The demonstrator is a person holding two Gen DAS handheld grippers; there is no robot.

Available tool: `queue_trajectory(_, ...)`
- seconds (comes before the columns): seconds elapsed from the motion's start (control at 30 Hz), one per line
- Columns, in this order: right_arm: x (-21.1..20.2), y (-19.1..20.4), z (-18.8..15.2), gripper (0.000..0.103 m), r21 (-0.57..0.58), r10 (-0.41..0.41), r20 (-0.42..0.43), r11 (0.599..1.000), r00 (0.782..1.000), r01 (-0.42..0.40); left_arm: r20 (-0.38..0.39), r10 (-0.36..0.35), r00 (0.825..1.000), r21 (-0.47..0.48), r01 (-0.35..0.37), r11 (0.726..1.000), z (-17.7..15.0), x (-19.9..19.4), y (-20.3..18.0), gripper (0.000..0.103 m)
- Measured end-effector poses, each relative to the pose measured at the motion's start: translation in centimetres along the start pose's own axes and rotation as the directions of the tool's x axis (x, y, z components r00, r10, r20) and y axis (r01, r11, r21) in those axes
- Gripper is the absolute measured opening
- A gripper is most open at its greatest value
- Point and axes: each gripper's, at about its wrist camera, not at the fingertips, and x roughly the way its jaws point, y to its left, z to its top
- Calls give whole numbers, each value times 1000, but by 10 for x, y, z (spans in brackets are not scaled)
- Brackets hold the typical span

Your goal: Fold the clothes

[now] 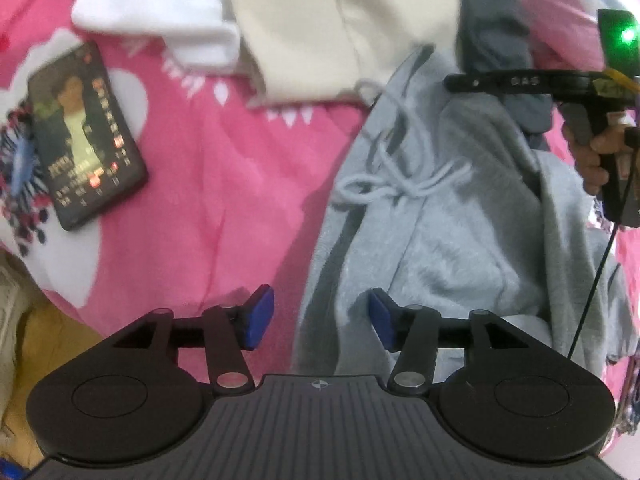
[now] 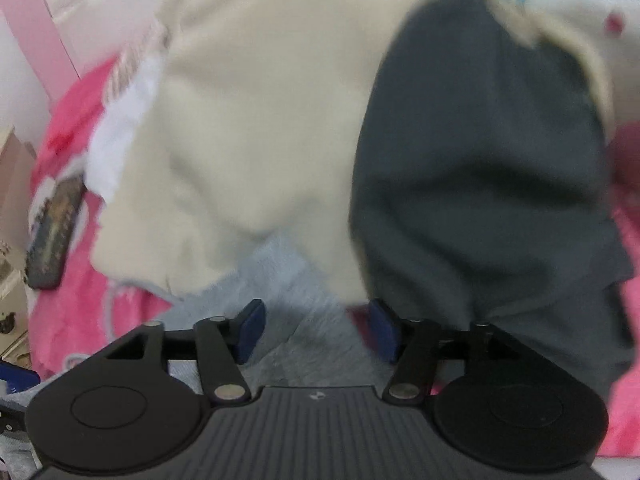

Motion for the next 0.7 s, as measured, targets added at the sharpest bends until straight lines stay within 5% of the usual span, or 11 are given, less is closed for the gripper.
queue_trajectory(0.13,-39,5,-2,66,35,41,37,999,998,-42,101,15,995,77,-22,997,8,-13,-10,52)
queue_trajectory(0.3,-27,32,2,65,44,149,-41,988,988,-147,10,-38,999,102,37,994,17,12,-15,47)
queue_trajectory(0.47,14,36,14,65,209,107,-145,975,984,-75,-37,-12,999,129,16,991,17,23,-17,44)
queue_trajectory(0.7,70,14,15,66,542,107,-319,835,942,89,-69,-22,997,137,31,990,15,32,-11,45)
